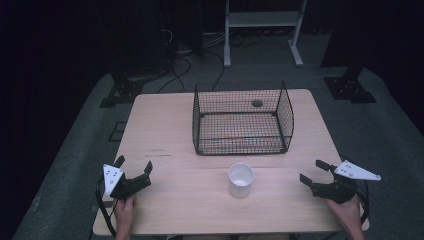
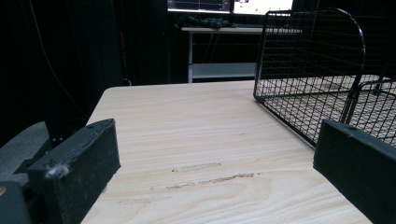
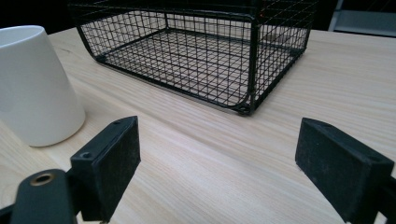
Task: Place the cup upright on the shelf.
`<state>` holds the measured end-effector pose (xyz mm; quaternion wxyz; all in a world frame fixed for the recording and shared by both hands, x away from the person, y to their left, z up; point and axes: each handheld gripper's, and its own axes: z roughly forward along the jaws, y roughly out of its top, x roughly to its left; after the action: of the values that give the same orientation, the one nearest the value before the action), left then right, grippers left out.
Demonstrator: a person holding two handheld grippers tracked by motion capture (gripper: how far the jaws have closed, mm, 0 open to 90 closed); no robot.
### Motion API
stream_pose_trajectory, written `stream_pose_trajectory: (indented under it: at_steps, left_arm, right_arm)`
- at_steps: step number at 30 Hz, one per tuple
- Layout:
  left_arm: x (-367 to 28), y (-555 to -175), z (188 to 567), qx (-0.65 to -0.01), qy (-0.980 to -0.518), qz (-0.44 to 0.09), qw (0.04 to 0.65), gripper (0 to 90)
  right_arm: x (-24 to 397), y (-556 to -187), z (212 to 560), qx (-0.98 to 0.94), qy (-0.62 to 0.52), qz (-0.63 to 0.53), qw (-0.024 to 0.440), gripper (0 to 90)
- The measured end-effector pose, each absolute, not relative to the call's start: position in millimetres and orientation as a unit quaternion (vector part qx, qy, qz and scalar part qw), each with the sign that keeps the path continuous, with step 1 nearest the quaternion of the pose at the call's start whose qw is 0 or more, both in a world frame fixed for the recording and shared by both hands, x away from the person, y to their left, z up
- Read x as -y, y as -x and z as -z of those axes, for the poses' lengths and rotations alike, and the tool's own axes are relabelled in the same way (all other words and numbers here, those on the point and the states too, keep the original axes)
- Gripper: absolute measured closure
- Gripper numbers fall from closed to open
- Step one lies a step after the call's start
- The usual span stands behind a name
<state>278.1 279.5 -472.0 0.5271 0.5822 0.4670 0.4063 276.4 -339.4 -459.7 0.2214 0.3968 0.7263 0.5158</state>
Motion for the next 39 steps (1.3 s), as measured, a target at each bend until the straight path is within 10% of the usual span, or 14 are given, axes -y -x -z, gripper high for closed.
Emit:
stream_pose_trajectory:
  at_steps: [39]
  left_arm:
    - [-279.3, -276.0, 471.5, -0.462, -0.581, -0.407, 0.532, 0.0]
  right_arm:
    - [253.0, -270.4, 420.8, -0.802, -0.253, -0.522, 0.141, 3.6]
